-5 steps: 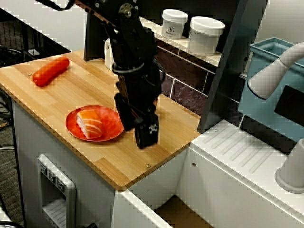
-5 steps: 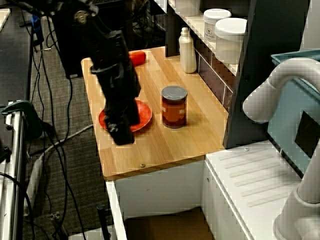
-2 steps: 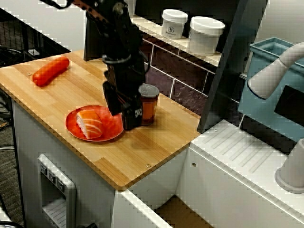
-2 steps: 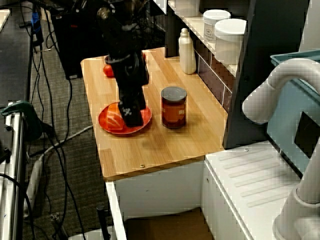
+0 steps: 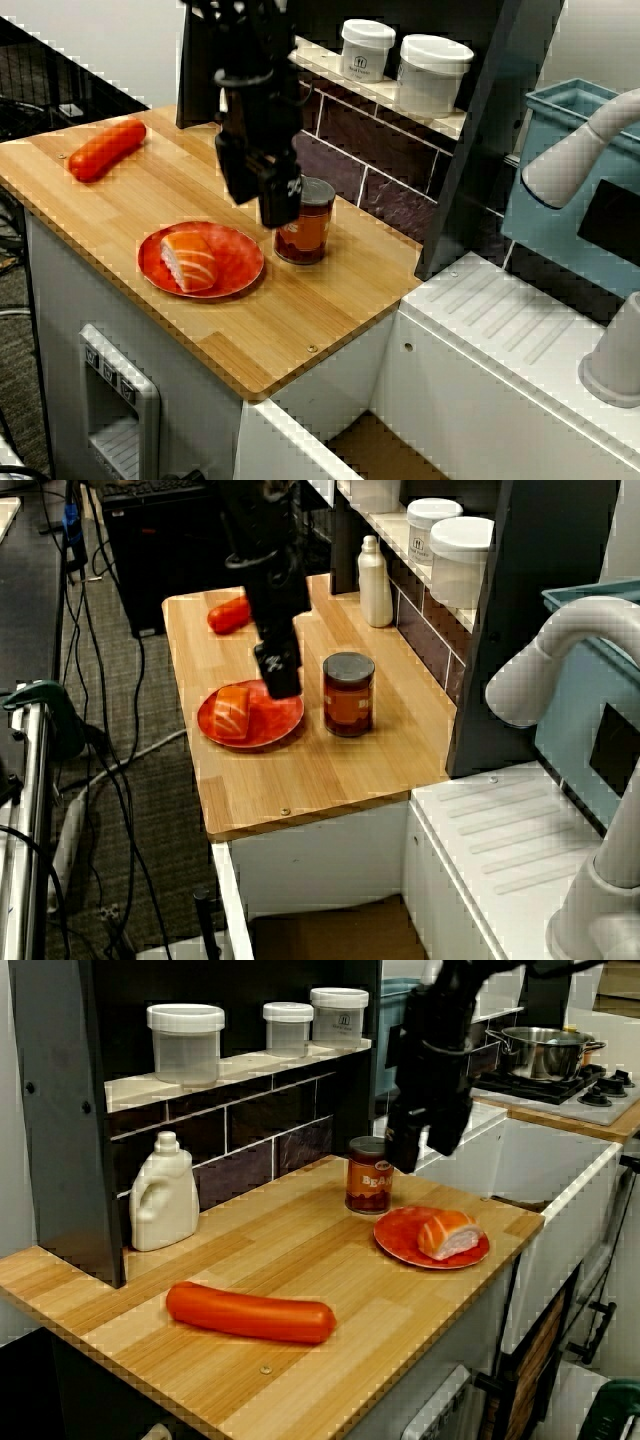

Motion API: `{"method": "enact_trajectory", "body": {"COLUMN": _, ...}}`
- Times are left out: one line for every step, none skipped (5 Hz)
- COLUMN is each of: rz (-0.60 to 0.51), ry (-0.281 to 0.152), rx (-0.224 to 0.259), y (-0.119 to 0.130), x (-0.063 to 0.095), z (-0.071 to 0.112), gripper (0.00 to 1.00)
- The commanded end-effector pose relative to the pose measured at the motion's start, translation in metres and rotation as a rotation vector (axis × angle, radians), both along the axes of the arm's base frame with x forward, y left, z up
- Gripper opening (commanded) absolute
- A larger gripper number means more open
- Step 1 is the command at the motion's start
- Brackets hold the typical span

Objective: Push into sink

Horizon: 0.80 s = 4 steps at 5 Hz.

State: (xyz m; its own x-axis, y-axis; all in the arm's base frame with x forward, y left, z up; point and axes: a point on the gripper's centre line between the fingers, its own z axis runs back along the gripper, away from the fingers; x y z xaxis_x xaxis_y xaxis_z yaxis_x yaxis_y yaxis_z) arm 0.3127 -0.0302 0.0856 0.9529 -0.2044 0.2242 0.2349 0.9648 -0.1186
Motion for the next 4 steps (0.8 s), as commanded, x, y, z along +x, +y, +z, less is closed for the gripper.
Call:
{"method": "enact_trajectory", "body": {"rz": -0.114, "ry": -0.010, "rx": 0.012, "y": 0.033, "x": 0.026, "z": 0.020, "gripper": 1.00}}
{"method": "enact_trajectory", "body": {"rz": -0.197, "ry": -0.002, "rx": -0.008, "y": 0.049, "x": 0.029, "z": 0.022, "gripper": 1.00}}
{"method": "enact_trajectory", "body": {"rz": -0.174, "ry": 0.006, "rx": -0.023, "y": 0.063, "x": 0.032, "z": 0.023, "gripper": 1.00}}
{"method": "enact_trajectory", "body": {"rz": -0.179, "ry": 0.027, "rx": -0.024, "y": 0.066, "x": 0.034, "z": 0.021, "gripper": 1.00}}
